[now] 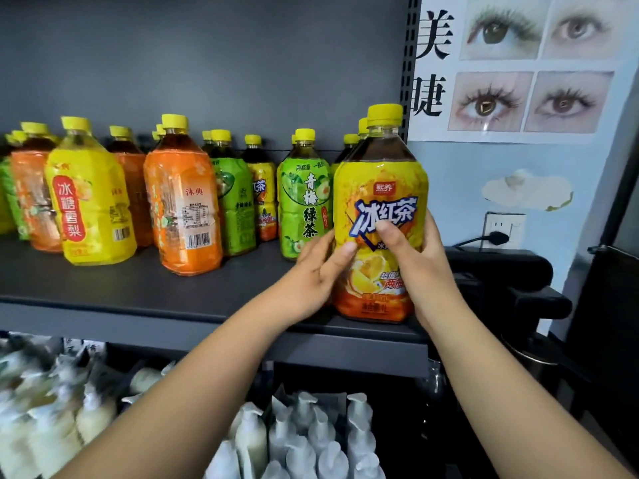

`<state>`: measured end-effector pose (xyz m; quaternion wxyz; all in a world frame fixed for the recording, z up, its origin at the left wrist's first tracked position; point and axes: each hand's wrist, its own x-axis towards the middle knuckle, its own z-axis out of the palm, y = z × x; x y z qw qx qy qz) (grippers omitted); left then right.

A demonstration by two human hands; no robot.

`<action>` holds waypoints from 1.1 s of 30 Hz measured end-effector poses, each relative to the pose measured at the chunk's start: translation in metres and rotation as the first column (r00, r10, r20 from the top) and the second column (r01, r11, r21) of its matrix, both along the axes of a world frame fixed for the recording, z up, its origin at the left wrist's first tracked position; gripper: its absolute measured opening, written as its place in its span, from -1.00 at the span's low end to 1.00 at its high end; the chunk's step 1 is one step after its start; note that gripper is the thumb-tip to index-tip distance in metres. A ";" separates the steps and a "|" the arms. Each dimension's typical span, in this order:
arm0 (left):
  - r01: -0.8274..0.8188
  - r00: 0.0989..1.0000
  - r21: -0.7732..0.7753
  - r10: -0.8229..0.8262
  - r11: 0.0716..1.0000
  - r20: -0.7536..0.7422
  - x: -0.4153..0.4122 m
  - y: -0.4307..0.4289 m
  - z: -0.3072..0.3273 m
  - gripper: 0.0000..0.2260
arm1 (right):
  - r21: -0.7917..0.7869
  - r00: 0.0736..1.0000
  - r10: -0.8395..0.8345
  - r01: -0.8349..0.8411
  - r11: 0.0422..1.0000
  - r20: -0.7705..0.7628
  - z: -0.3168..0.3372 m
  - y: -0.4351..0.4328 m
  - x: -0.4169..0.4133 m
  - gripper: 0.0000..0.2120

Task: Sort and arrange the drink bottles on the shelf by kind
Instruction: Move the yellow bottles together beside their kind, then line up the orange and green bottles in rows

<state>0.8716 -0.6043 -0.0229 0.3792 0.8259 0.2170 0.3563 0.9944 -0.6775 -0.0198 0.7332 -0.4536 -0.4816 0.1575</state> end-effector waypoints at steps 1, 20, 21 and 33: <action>-0.047 0.999 0.013 0.047 0.999 -0.013 -0.007 0.006 0.001 -0.55 | 0.009 1.000 -0.011 0.011 1.000 0.026 0.000 -0.001 -0.001 -0.54; -0.664 0.745 0.274 0.586 0.696 0.317 -0.130 0.161 0.021 -0.11 | 0.238 0.434 -0.710 0.735 0.635 0.555 0.020 0.090 -0.122 -0.35; -0.617 0.777 0.176 0.560 0.767 0.288 -0.130 0.169 0.021 -0.05 | 0.080 0.513 -0.643 0.743 0.664 0.569 0.025 0.106 -0.118 -0.30; -0.649 0.705 -0.007 0.605 0.761 0.370 -0.144 0.196 0.009 -0.03 | -0.421 0.750 -0.601 0.656 0.626 0.276 0.013 0.189 -0.057 0.04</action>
